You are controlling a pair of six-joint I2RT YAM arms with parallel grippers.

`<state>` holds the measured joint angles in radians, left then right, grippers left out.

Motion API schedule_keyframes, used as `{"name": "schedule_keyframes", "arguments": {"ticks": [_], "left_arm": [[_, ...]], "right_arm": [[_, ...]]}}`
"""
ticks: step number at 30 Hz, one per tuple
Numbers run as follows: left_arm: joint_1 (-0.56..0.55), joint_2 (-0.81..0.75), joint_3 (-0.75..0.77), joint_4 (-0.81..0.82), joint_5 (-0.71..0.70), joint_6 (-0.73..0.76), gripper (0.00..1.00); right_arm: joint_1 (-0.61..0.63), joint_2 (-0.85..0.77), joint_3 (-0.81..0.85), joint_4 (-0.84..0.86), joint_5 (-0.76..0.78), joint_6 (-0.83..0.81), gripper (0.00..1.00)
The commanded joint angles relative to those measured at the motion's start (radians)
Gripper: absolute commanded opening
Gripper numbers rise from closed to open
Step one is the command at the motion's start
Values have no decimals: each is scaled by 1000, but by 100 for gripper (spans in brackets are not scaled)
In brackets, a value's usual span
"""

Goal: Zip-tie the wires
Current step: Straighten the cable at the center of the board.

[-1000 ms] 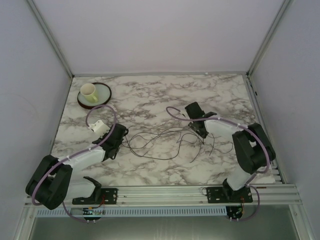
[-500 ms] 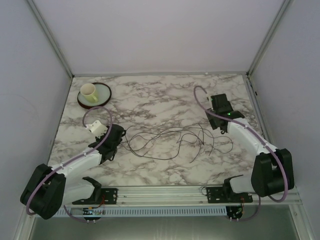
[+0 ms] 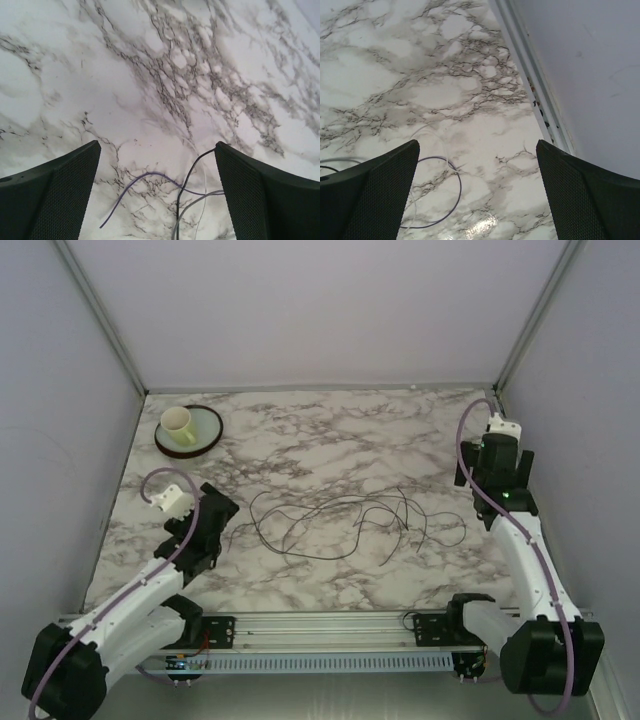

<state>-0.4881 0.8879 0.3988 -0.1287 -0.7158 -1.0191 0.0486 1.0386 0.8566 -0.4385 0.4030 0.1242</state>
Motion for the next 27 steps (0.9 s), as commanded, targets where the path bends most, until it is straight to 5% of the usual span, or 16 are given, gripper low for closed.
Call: {"name": "schedule_keyframes", "arguments": {"ticks": [1,8,27], "left_arm": [[13,-71,32,-52,-91,72,100],[34,-102,70,16,-75,212,100],[36,21,122,276,363,517,100]], "right_arm": [[-44,-48,-26,77,-13,86,99],[-62,-35,-27,80,-92,126,99],[-47,-3,-19,73,-306,160,99]]}}
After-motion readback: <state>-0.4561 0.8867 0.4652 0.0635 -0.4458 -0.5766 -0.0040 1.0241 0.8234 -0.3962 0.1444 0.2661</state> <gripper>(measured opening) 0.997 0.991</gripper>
